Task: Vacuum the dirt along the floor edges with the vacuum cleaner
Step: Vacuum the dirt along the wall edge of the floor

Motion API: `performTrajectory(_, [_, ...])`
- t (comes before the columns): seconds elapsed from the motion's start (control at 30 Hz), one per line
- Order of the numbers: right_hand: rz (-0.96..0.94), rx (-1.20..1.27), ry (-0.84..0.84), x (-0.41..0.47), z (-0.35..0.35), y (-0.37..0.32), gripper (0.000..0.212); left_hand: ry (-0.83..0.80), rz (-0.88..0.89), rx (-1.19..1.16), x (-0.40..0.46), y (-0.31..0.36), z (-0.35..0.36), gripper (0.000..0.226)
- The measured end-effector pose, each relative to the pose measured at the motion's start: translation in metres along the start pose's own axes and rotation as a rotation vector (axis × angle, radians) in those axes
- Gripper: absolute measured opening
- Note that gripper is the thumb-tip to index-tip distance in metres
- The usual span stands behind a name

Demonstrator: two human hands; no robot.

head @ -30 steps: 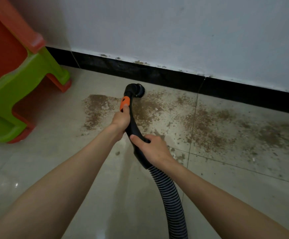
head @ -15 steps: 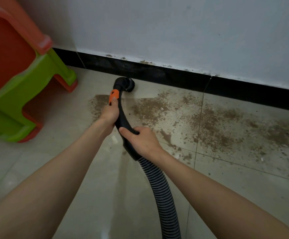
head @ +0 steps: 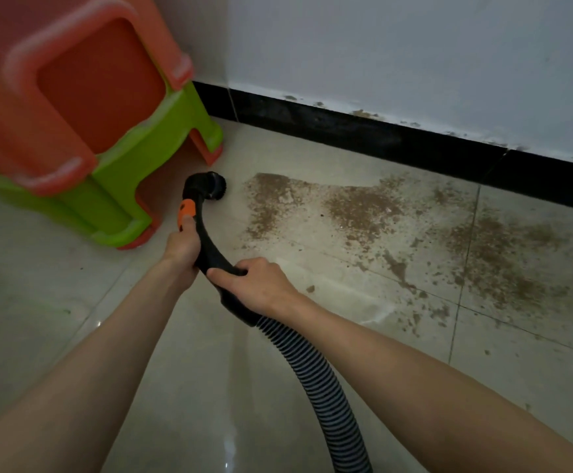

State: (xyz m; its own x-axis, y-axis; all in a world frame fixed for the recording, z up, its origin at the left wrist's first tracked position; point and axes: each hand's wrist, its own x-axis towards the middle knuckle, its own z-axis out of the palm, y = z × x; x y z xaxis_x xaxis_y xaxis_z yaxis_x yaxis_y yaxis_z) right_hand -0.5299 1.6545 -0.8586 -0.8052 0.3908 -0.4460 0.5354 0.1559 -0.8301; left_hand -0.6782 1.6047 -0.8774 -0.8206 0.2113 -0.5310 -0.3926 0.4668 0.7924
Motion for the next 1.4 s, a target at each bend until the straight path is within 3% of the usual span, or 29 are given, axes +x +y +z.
performTrajectory(1.07, [0.100,0.090,0.172,-0.039,-0.054,0.036,0.044,-0.170,0.039,0.114,-0.035,0.010,0.087,0.067])
performTrajectory(1.4, [0.159,0.122,0.271,-0.075,-0.090,0.074,0.043,-0.323,0.058,0.123,-0.079,0.005,0.142,0.068])
